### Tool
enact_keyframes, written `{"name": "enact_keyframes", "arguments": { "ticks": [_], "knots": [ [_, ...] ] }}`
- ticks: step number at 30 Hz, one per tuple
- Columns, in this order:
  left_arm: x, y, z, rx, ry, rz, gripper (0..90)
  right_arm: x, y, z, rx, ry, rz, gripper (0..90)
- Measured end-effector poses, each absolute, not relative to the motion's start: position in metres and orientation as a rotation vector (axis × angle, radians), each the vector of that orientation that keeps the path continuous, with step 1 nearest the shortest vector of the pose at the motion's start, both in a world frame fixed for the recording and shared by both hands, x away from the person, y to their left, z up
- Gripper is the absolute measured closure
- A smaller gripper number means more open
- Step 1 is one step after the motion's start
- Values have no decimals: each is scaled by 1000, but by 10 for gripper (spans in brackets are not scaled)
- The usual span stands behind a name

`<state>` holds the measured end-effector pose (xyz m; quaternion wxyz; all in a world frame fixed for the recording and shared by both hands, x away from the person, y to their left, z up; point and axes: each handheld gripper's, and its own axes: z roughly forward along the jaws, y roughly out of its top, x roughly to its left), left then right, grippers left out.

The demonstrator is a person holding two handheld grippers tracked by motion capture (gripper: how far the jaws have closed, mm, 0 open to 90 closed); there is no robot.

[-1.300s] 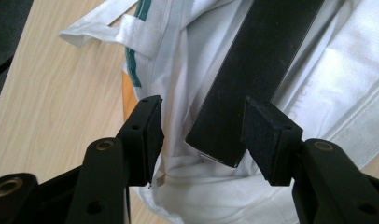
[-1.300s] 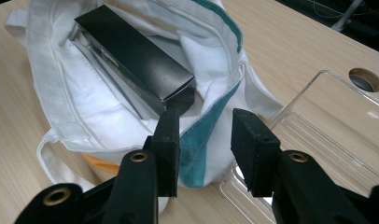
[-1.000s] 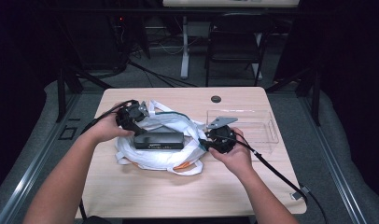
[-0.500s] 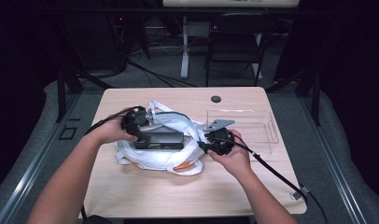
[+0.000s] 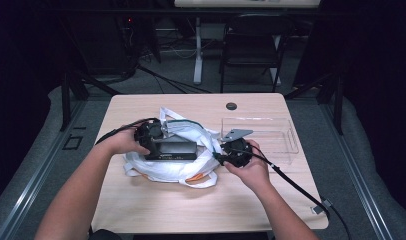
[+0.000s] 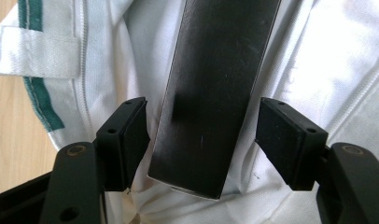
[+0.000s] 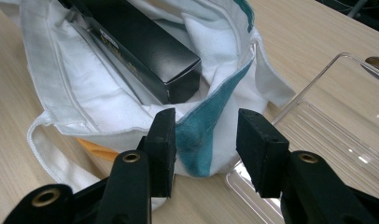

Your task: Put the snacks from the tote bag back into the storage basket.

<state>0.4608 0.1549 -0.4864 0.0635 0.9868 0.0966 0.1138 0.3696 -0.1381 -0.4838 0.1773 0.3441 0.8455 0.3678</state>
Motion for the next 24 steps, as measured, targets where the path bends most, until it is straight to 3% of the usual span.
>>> {"name": "enact_keyframes", "arguments": {
  "ticks": [24],
  "knots": [
    [472,143,-512,3036,270,265,324,361,-140,-485,966,2399,1012,574]
  ]
}}
